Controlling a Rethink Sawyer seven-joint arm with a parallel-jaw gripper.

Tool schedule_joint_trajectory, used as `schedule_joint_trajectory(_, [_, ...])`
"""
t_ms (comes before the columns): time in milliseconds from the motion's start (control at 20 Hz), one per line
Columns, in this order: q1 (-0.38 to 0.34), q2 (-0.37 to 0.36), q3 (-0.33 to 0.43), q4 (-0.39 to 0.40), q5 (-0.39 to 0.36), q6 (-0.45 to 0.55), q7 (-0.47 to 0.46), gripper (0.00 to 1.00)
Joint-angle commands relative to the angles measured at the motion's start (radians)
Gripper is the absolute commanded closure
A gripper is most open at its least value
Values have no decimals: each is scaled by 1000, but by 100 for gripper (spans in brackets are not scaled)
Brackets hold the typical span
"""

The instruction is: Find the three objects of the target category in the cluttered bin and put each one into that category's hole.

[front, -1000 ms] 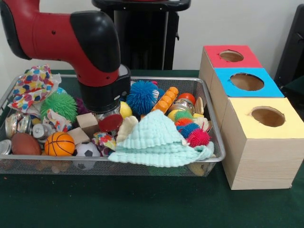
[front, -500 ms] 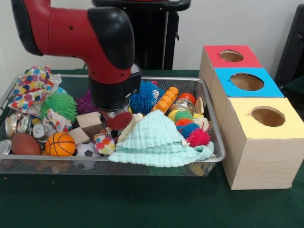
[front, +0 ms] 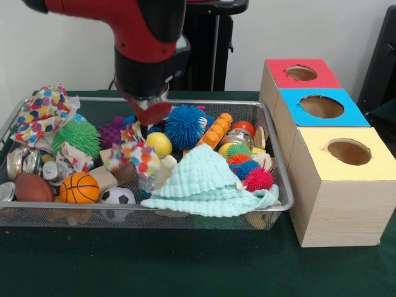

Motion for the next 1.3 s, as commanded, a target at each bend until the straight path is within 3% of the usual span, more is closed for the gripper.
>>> schedule_joint_trajectory(50, [-16,-73,4,29,-6,183,-205,100])
schedule_joint_trajectory(400, [-47,-67,50,38,0,136,-193,100])
schedule_joint_trajectory(650, [-99,-33,131,65,101,75,-200,100])
schedule_joint_trajectory(800, [-103,-11,130,46,72,20,-198,100])
schedule_joint_trajectory(950, [-63,-31,64,5,-13,59,-157,100])
schedule_joint_trajectory(1300, [-49,7,12,20,-92,0,-97,100])
